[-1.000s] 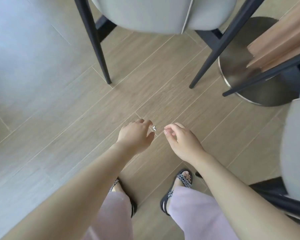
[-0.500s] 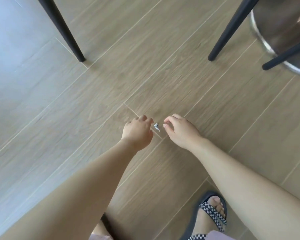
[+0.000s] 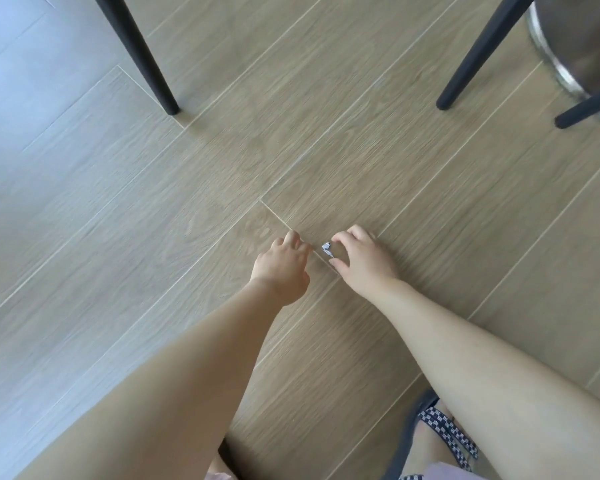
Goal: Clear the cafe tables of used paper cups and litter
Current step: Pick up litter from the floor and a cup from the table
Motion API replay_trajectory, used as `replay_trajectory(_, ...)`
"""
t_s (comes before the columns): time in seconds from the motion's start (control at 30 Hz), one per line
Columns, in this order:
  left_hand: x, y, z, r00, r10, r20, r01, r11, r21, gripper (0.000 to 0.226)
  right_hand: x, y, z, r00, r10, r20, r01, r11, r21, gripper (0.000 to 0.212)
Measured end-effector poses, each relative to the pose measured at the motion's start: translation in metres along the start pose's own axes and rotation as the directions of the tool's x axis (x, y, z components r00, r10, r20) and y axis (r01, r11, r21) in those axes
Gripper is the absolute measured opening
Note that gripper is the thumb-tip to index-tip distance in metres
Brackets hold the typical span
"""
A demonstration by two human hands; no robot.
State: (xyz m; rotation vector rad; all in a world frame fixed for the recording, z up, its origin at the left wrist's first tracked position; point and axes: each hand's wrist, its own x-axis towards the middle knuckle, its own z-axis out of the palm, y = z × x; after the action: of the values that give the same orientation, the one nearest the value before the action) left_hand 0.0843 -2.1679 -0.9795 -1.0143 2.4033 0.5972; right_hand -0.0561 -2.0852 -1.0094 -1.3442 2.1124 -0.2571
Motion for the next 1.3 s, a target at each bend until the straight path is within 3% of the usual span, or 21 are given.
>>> replay_trajectory(0.1,-0.006,-0.006,-0.001,1.000,-0.010,0.019,0.011,1.000,-0.004,0.042,0.007,-0.010,0.003,1.000,0.004,0.016,-0.004,1.000,-0.005,0.034)
replay_trajectory(0.4,-0.004,0.002,-0.008,0.996,0.007,0.091,-0.005,1.000,-0.025,0.043,0.007,-0.008,0.005,0.999,0.047,0.024,-0.046,0.999,-0.021,0.003)
replay_trajectory(0.7,-0.021,0.003,-0.037,0.979,-0.072,0.191,0.086,0.994,-0.062,0.050,-0.016,-0.020,-0.040,0.994,0.059,0.090,-0.050,0.994,-0.097,0.008)
replay_trajectory(0.8,-0.048,0.007,-0.094,0.977,-0.082,0.195,0.101,0.991,-0.088,0.053,-0.036,-0.058,-0.101,0.999,0.014,0.043,-0.010,0.996,-0.093,0.008)
replay_trajectory(0.97,-0.131,0.022,-0.230,0.993,-0.084,0.081,0.096,0.982,-0.163,0.052,-0.096,-0.153,-0.224,0.998,-0.034,-0.045,0.033,0.999,-0.017,0.007)
replay_trajectory(1.3,-0.381,0.060,-0.540,0.979,0.098,-0.180,-0.131,0.974,-0.183,0.038,-0.258,-0.373,-0.509,0.943,-0.187,-0.274,0.228,0.965,0.126,0.004)
